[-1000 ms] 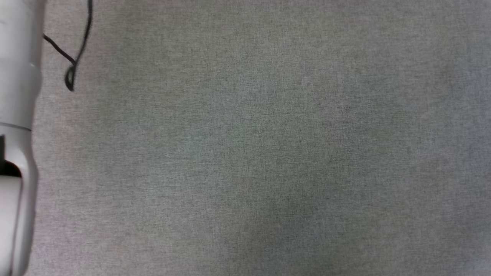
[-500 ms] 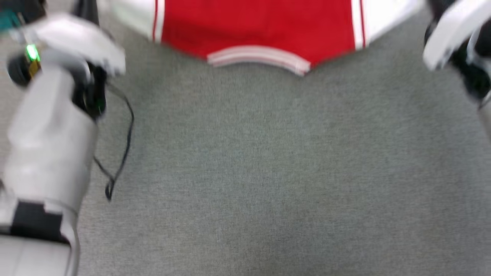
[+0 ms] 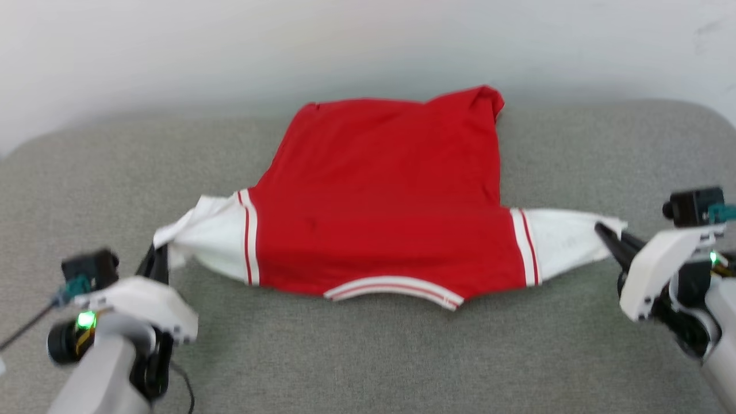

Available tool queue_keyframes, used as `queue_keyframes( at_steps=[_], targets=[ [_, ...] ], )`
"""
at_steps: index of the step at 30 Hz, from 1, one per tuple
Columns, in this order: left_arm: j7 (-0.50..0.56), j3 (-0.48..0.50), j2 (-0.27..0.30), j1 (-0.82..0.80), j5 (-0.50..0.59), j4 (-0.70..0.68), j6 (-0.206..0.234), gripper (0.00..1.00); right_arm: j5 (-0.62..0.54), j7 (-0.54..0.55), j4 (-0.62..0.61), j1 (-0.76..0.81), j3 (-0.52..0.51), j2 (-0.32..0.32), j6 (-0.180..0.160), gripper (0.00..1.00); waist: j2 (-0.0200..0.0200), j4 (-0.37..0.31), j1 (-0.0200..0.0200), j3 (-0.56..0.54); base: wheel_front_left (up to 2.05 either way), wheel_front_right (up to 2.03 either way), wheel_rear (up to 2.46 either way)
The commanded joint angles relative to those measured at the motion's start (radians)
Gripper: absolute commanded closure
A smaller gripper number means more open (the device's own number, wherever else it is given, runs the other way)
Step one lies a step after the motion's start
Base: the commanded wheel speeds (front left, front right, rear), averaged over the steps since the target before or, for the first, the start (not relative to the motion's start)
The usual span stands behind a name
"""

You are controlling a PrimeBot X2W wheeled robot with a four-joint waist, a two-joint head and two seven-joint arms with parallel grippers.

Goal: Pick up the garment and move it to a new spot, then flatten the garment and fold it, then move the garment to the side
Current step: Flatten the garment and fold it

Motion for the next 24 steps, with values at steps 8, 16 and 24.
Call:
queue_keyframes(
  at_steps=[8,16,24],
  targets=[
    [0.088,0.032,0.085,0.379,-0.04,-0.348,0.156,1.0,-0.019,0.014,-0.124,0.301,-0.123,-0.043,-0.001,1.0,0.0,0.013,0.0004,-0.115,0.0,0.0,0.0],
    [0.204,0.042,0.146,0.66,-0.057,-0.7,0.323,1.0,-0.158,0.133,-0.307,0.626,-0.346,0.032,-0.001,1.0,0.0,0.031,0.0004,-0.127,0.0,0.0,0.0],
    [0.221,0.001,0.138,0.729,-0.033,-0.803,0.362,1.0,-0.34,0.299,-0.509,0.864,-0.557,0.206,-0.001,0.0,0.0,0.064,0.0004,-0.12,0.0,0.0,0.0]
  ],
)
